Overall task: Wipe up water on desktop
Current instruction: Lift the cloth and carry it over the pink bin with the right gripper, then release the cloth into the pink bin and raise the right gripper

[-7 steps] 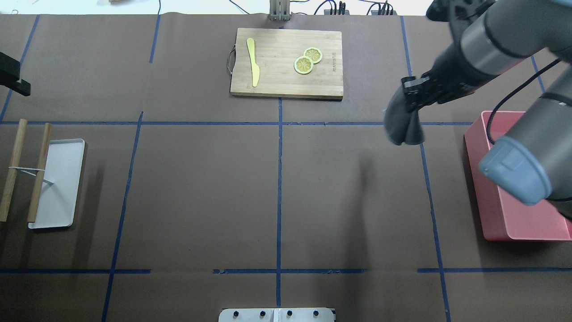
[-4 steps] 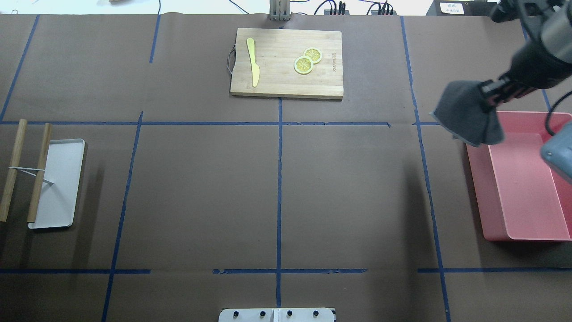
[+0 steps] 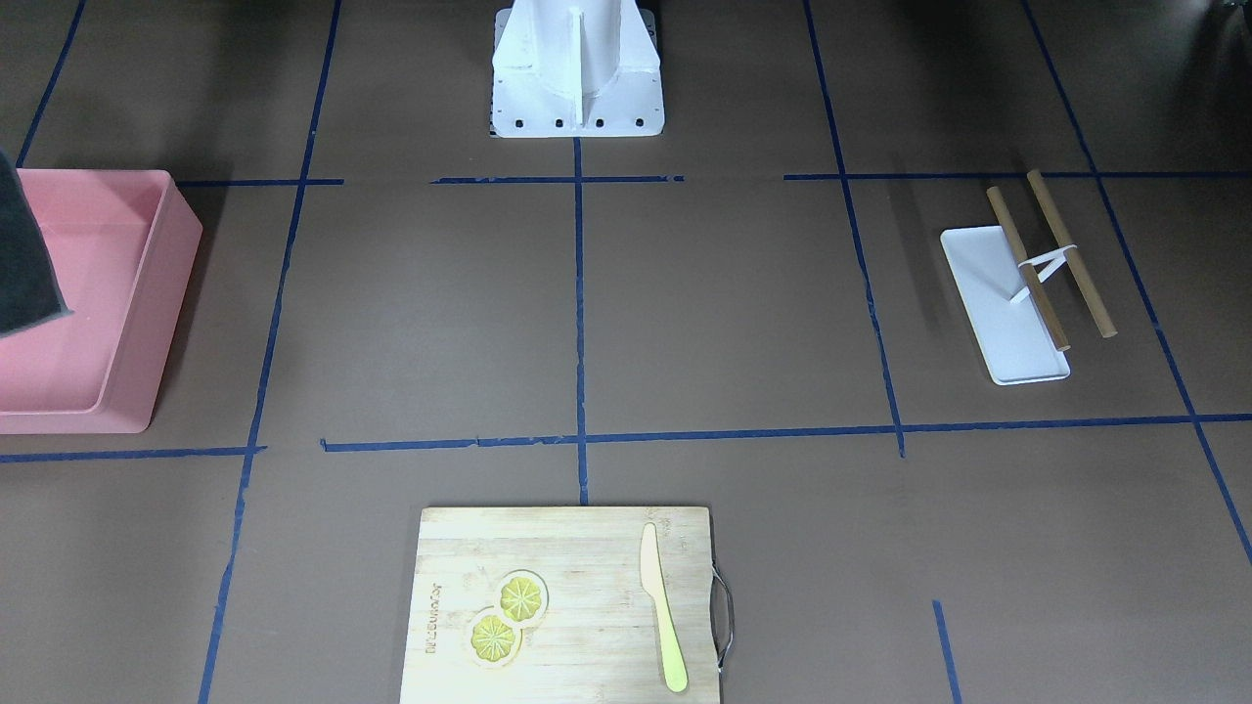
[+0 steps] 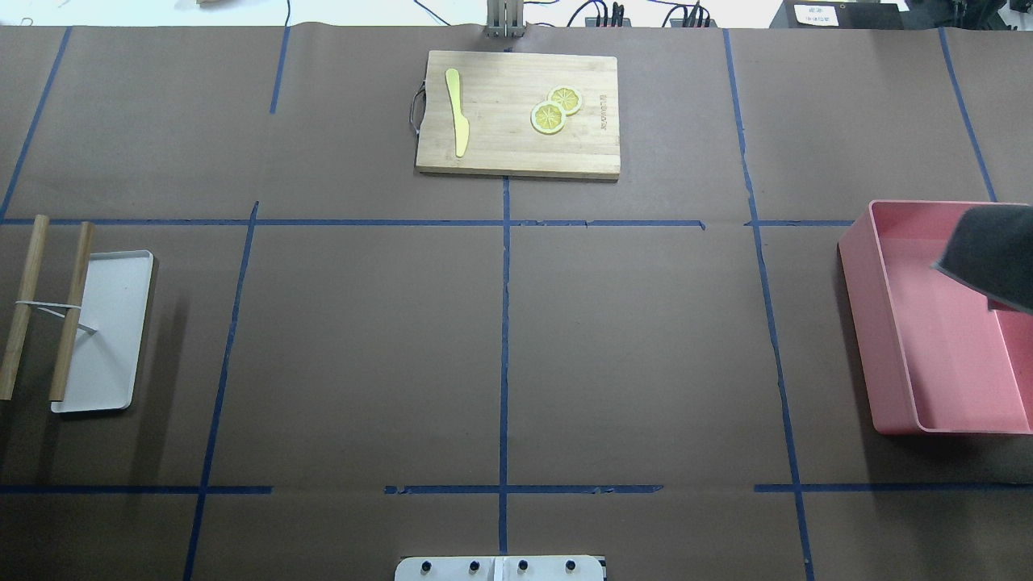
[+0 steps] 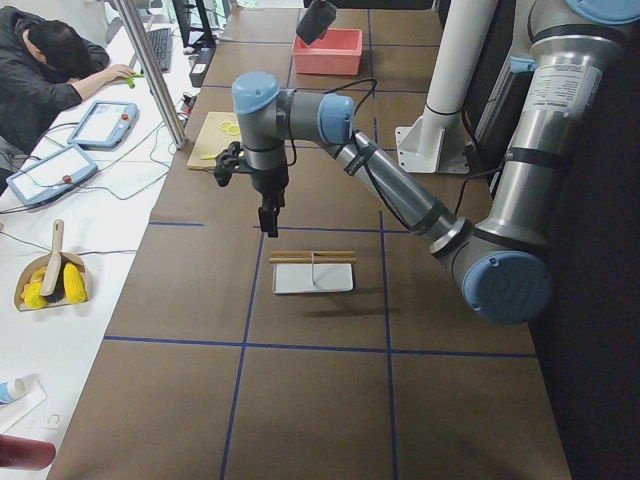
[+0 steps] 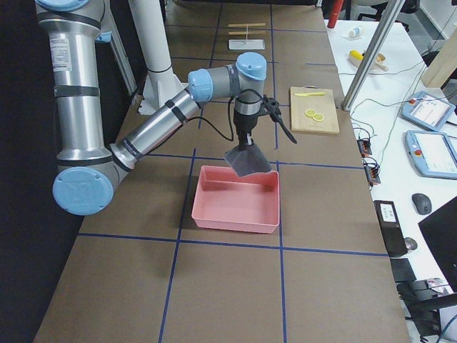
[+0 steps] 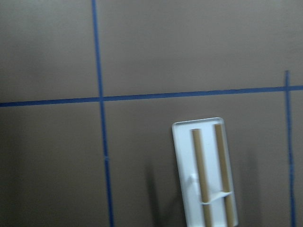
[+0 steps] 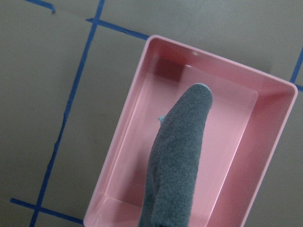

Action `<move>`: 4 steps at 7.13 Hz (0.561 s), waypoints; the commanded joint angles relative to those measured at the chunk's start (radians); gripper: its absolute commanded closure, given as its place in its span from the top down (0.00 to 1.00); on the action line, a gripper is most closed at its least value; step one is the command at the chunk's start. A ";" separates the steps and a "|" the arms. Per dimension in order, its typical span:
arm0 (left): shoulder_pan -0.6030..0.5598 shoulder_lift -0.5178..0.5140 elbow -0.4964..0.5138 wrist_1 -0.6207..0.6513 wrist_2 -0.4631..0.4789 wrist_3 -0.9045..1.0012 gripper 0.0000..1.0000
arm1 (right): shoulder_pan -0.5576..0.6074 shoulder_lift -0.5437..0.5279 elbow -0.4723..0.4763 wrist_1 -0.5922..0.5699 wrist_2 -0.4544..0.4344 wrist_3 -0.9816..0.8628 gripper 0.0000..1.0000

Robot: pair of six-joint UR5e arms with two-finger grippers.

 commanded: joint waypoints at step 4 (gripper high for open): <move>-0.038 0.061 0.136 -0.127 0.002 0.088 1.00 | 0.000 -0.026 -0.122 0.005 0.001 -0.018 1.00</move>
